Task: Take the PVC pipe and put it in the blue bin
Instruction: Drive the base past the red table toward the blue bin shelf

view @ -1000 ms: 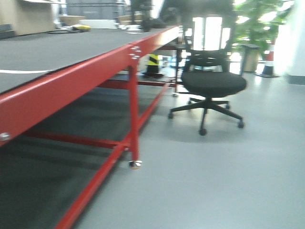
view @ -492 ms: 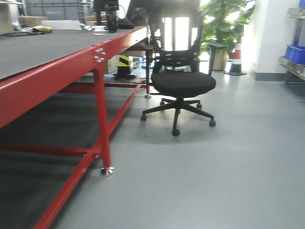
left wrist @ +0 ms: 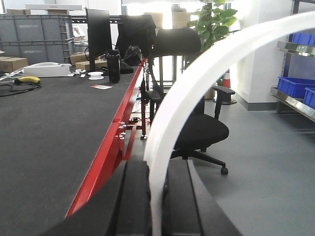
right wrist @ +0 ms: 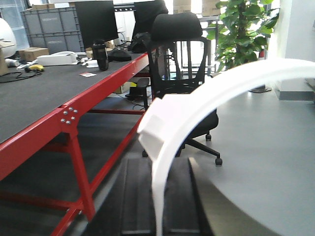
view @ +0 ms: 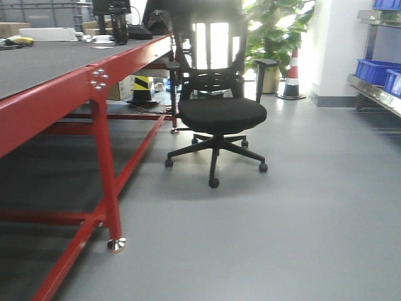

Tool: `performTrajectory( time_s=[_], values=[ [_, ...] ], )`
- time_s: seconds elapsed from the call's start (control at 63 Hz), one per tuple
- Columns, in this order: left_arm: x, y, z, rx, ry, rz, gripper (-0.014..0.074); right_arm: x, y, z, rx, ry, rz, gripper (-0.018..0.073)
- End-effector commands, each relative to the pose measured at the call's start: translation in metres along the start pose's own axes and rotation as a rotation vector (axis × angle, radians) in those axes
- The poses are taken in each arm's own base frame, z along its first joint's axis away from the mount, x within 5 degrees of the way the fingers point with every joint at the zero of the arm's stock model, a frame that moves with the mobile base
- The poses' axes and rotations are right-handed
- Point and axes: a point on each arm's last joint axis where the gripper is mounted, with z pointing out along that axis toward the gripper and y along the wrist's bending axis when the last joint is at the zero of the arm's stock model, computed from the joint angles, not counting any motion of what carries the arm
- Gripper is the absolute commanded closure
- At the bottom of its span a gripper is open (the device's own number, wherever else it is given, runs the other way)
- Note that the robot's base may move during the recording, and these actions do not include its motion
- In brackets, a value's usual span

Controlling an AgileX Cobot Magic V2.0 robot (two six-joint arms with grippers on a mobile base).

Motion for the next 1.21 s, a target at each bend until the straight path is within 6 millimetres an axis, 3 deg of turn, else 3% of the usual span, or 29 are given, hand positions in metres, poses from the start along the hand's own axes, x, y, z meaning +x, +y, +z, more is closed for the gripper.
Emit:
performTrajectory(
  time_s=[0.0, 1.191],
  values=[
    [-0.0046, -0.0002, -0.0016, 0.003, -0.037, 0.003, 0.0707, -0.0031, 0.0003, -0.0015, -0.003, -0.029, -0.012, 0.0727],
    [-0.0046, -0.0002, -0.0016, 0.003, -0.037, 0.003, 0.0707, -0.0033, 0.0003, -0.0015, -0.004, -0.031, -0.012, 0.0727]
  ],
)
